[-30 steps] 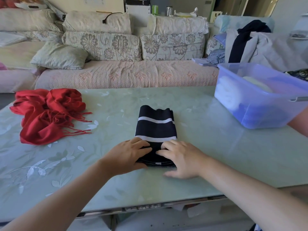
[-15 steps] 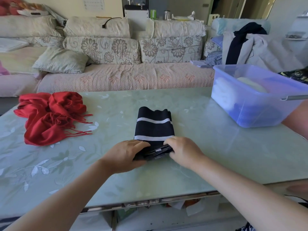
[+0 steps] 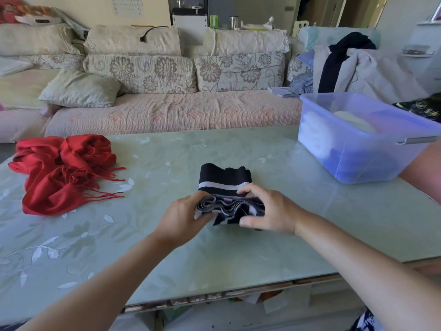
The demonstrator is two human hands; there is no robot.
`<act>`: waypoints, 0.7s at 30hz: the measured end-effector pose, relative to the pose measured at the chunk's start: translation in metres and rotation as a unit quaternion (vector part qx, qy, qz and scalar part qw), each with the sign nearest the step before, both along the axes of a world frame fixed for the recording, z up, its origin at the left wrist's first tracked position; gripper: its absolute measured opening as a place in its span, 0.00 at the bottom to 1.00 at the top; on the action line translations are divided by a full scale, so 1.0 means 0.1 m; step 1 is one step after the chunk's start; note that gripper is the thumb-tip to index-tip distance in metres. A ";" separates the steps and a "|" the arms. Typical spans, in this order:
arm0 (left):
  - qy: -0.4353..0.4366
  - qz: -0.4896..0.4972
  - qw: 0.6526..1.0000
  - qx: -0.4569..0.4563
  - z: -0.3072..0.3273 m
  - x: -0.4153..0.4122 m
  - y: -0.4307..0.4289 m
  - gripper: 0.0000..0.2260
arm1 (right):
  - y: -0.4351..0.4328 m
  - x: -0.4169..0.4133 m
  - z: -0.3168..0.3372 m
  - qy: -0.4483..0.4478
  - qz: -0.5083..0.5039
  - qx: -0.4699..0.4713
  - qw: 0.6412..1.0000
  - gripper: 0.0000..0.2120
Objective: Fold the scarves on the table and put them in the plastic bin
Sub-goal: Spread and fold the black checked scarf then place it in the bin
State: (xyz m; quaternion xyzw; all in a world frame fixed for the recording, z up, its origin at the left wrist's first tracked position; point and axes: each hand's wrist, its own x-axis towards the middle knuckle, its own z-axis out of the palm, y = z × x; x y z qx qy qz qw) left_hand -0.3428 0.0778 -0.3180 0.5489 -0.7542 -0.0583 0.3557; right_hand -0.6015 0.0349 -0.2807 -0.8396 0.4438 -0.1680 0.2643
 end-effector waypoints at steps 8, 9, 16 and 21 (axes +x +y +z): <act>0.211 0.103 0.957 0.169 0.10 -0.10 -0.22 0.10 | -0.14 0.02 -0.04 -0.082 -0.113 0.038 0.989 0.17; 0.217 0.120 0.952 0.178 0.09 -0.13 -0.27 0.11 | -0.19 0.01 -0.04 -0.093 -0.131 0.051 0.986 0.14; -0.037 0.130 0.987 -0.092 0.13 -0.19 -0.43 0.15 | -0.43 0.16 -0.21 -0.070 -0.210 -0.040 0.974 0.14; -0.225 -0.035 0.956 -0.183 0.04 -0.29 -0.45 0.10 | -0.62 0.30 -0.39 -0.084 -0.226 -0.120 0.963 0.11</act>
